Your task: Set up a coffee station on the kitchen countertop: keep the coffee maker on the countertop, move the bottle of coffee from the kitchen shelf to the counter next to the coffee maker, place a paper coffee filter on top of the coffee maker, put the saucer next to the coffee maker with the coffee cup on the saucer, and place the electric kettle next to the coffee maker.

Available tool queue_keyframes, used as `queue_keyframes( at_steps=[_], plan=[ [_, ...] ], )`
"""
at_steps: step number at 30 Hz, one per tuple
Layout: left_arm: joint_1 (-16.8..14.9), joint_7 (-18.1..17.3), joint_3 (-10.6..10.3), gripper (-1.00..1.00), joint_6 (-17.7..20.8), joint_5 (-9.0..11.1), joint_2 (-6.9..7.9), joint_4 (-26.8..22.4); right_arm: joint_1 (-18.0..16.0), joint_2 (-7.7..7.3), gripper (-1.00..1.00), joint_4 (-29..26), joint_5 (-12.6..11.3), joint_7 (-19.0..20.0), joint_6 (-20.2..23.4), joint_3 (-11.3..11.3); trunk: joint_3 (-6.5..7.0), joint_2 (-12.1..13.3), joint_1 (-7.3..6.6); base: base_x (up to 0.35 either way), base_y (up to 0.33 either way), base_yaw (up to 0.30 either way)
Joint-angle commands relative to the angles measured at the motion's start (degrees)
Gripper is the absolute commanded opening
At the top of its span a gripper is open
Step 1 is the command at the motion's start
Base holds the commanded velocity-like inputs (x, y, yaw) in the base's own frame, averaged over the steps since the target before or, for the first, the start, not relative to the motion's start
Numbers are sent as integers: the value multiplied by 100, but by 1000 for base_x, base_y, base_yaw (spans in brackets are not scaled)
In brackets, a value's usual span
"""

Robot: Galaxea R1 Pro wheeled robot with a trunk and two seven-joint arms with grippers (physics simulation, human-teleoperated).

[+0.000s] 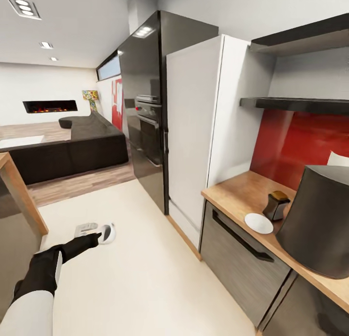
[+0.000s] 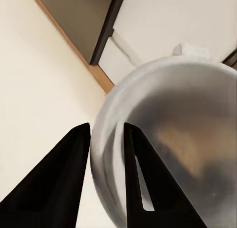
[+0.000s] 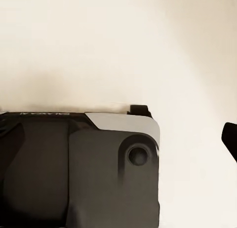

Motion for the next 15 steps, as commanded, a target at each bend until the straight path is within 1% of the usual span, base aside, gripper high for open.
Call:
queue_keyframes(
  at_steps=[1, 5, 9, 11, 15],
  plan=[
    [-7, -47, 22, -100, 41, -19, -2, -7, -6, 1, 100, 0, -55, -9, 6, 49, -13, -13, 7, 284, 235, -260],
    [-7, -48, 22, -100, 41, -19, -2, -7, -6, 1, 100, 0, -55, -9, 6, 49, -13, -13, 7, 276, 234, -261],
    [-7, -49, 22, -100, 38, -19, -2, -7, -6, 1, 100, 0, -55, -9, 6, 49, -13, -13, 7, 212, 184, -261],
    [-7, -49, 22, -100, 37, -19, -2, -7, -6, 1, 100, 0, -55, -9, 6, 49, -13, -13, 7, 130, 115, -261],
    [-7, -42, 22, -100, 37, -25, -2, -8, -6, 1, 100, 0, -58, -9, 6, 49, -13, -13, 7, 30, 27, -261]
  ],
)
